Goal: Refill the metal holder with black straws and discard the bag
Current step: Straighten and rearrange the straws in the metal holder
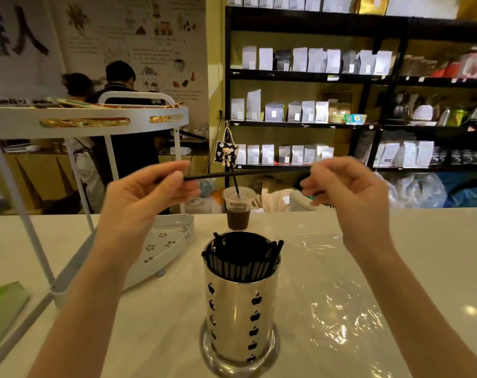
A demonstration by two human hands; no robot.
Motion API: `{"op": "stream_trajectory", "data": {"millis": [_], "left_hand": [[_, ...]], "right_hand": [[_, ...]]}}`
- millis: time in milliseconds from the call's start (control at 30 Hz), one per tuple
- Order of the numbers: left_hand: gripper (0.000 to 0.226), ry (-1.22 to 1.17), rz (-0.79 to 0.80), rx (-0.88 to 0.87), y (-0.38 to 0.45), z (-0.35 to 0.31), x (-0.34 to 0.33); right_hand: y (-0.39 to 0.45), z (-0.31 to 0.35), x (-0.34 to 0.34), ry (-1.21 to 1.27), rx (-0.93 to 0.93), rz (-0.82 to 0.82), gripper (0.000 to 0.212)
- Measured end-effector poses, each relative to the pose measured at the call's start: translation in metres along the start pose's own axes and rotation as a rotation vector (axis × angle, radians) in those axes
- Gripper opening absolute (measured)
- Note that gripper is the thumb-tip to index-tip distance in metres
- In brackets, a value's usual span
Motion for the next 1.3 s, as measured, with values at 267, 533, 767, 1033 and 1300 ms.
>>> {"op": "stream_trajectory", "data": {"millis": [267,533,767,1033,1300], "left_hand": [[0.036,0.180,-0.239,-0.232,-0.005,-0.031,0.025],[0.031,0.302,0.030,-0.272,-0.012,-0.035,-0.015],[0.024,0.490,0.356,-0.116,-0.024,0.004,-0.058],[0.049,0.660,0.615,0.052,-0.041,0.033,-0.080],[0.048,0.579,0.548,0.101,-0.038,0.035,-0.079]], "right_hand": [[-0.047,-0.046,-0.047,-0.322,-0.066,0.468,0.013],[-0.049,-0.026,-0.039,-0.154,-0.165,0.616,0.020],[-0.059,-0.009,-0.047,-0.289,0.015,0.642,0.028],[-0.059,-0.004,-0.048,-0.303,0.072,0.577,0.015],[-0.051,0.004,-0.042,-0.351,0.110,0.510,0.023]]}}
Point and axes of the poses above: each hand's wrist, its own y-axis towards the middle knuckle, its own x-axis out of the back of the hand, z = x × y, the point moved 10 cm from there along y, towards the middle knuckle, and after that the axes turned 4 degrees about -z, right-handed, at the moved point
